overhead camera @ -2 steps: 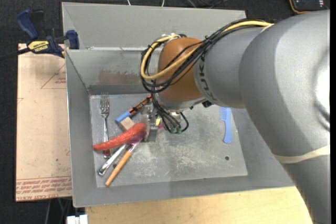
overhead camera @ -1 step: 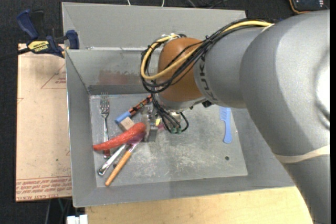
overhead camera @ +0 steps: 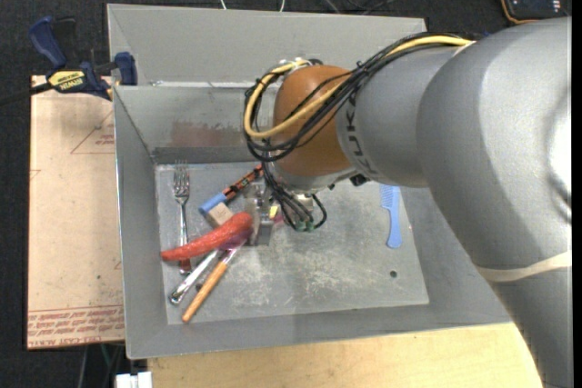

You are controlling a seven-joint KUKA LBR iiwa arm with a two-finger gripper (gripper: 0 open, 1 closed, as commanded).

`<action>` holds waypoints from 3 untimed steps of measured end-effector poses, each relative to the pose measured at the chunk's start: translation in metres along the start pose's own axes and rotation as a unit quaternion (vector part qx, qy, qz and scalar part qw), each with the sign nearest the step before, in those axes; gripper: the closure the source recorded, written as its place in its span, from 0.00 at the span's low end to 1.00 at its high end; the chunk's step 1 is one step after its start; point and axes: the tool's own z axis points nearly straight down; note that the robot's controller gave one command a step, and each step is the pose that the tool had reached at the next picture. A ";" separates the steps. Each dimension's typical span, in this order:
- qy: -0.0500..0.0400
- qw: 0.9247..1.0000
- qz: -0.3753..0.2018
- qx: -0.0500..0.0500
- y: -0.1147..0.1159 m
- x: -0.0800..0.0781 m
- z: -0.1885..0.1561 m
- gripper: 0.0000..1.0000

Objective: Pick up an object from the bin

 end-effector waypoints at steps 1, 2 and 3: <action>0.000 1.000 0.000 0.000 0.000 0.000 0.000 1.00; 0.000 1.000 0.000 0.000 0.000 0.000 0.000 1.00; 0.000 1.000 0.000 0.000 0.000 0.000 0.000 1.00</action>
Offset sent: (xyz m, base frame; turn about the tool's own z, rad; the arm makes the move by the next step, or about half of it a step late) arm 0.0000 0.0000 0.0000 0.0000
